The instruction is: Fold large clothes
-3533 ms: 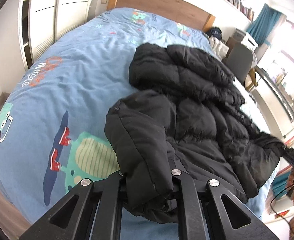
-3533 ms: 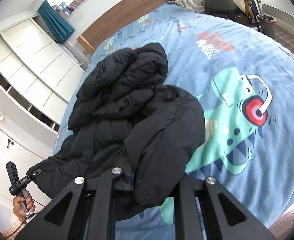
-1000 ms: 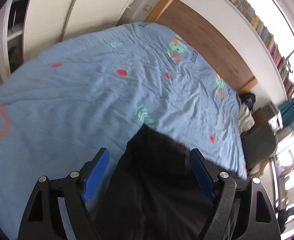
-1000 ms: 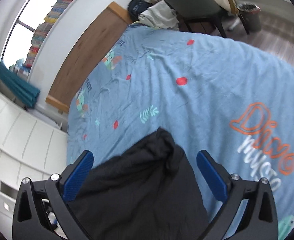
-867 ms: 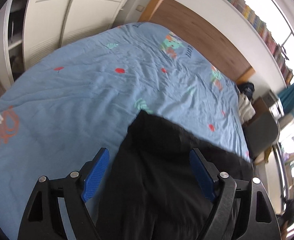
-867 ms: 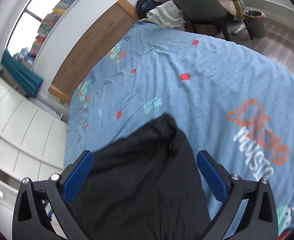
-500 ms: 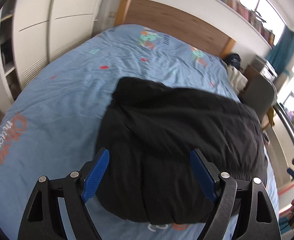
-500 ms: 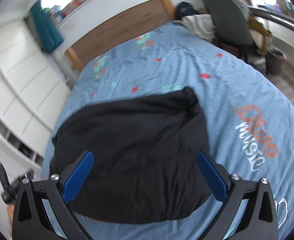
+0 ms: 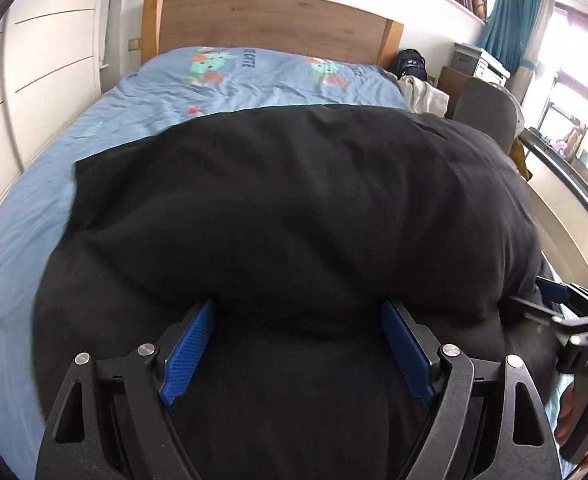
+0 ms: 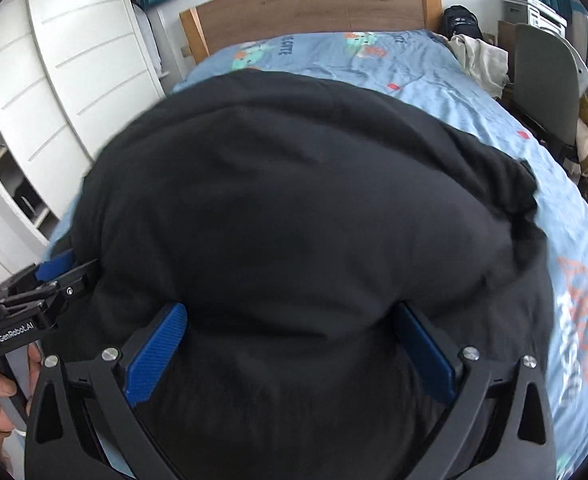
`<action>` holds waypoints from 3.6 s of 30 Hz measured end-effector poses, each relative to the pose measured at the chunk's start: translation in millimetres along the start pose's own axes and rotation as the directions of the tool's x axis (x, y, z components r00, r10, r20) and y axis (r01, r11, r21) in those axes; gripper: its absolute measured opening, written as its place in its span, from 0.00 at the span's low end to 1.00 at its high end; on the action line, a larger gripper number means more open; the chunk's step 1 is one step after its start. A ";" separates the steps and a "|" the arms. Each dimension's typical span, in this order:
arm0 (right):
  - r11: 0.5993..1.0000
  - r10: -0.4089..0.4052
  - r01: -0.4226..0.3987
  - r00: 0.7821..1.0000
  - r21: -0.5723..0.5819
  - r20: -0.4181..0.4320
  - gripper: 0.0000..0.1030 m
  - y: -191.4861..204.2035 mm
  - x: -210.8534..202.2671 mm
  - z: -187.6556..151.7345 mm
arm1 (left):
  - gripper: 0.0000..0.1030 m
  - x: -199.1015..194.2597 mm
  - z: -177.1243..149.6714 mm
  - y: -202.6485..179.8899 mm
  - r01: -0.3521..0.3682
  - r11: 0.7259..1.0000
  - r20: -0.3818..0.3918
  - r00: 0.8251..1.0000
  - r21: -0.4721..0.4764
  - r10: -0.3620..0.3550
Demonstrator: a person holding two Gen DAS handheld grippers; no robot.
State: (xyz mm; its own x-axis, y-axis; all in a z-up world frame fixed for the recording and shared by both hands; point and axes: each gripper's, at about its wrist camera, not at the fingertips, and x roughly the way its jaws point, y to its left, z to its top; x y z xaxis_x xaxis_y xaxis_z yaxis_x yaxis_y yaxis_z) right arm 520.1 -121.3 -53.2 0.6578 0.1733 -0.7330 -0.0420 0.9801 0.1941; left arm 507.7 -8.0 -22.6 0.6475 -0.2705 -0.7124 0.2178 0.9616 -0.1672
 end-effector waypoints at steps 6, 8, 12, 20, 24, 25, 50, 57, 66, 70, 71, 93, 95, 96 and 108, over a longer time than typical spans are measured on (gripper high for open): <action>0.999 -0.026 0.027 0.999 0.023 -0.023 1.00 -19.1 49.2 50.7 | 0.84 59.1 59.1 3.6 -0.046 0.999 -0.045 0.998 -0.024 0.045; 0.999 -0.040 0.040 0.999 0.026 -0.029 1.00 -25.8 64.0 67.0 | 0.85 77.6 76.0 2.3 -0.067 0.998 -0.072 0.995 -0.014 0.066; 0.997 -0.049 0.052 0.997 0.054 -0.058 1.00 -44.4 96.6 91.9 | 0.88 112.2 100.0 2.6 -0.120 0.993 -0.114 0.986 0.011 0.120; 0.988 -0.035 0.047 0.996 0.144 -0.084 1.00 -90.2 144.5 103.5 | 0.99 161.7 105.4 6.5 -0.157 0.987 -0.117 0.980 0.028 0.159; 0.990 -0.035 0.046 0.996 0.134 -0.083 1.00 -106.9 145.5 104.4 | 1.00 161.9 104.7 19.1 -0.131 0.991 -0.118 0.984 0.004 0.131; 0.988 -0.041 0.053 0.995 0.143 -0.086 1.00 -115.0 143.6 103.2 | 1.00 160.1 105.4 23.1 -0.137 0.991 -0.118 0.984 0.002 0.136; 0.996 -0.091 0.091 0.996 0.002 0.027 1.00 -85.3 20.5 24.3 | 0.97 23.3 19.1 100.4 -0.290 0.957 -0.016 0.957 -0.024 0.290; 0.996 -0.079 0.078 0.997 0.047 0.017 1.00 -103.7 35.3 -4.1 | 0.97 22.0 -8.2 99.0 -0.323 0.947 0.042 0.946 0.009 0.322; 0.988 -0.116 0.114 0.993 0.102 0.010 1.00 -139.4 31.4 -20.0 | 0.97 18.9 -19.7 107.0 -0.323 0.946 0.075 0.944 0.002 0.322; 0.986 -0.110 0.107 0.994 0.128 0.018 1.00 -147.5 28.2 -29.7 | 0.98 18.7 -22.3 102.8 -0.335 0.942 0.075 0.940 0.017 0.333; 0.986 -0.112 0.108 0.994 0.129 0.019 1.00 -148.8 26.8 -32.3 | 0.99 19.1 -22.0 103.3 -0.337 0.941 0.072 0.939 0.017 0.335; 0.968 -0.113 0.119 0.993 0.220 -0.038 1.00 -179.0 1.7 -57.6 | 1.00 16.6 -27.8 112.2 -0.310 0.951 -0.002 0.951 0.005 0.310; 0.964 -0.106 0.114 0.993 0.240 -0.046 1.00 -183.1 -1.0 -61.3 | 1.00 14.0 -29.7 113.7 -0.291 0.957 0.002 0.957 0.005 0.291; 0.962 -0.106 0.115 0.993 0.247 -0.047 1.00 -185.6 -3.4 -63.4 | 1.00 12.2 -31.5 115.2 -0.277 0.961 0.008 0.961 0.002 0.276; 0.957 -0.179 0.183 0.983 0.226 -0.037 1.00 -215.8 -59.1 -79.4 | 1.00 -34.9 -48.0 152.6 -0.257 0.961 -0.030 0.966 -0.101 0.255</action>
State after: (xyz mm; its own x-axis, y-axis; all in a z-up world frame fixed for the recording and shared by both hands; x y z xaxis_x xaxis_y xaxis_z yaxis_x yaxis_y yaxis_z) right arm 430.6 -335.4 -103.5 0.6265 -0.0015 -0.7794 0.2496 0.9477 0.1988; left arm 483.3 150.4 -55.9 0.6597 -0.0145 -0.7514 -0.0306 0.9985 -0.0461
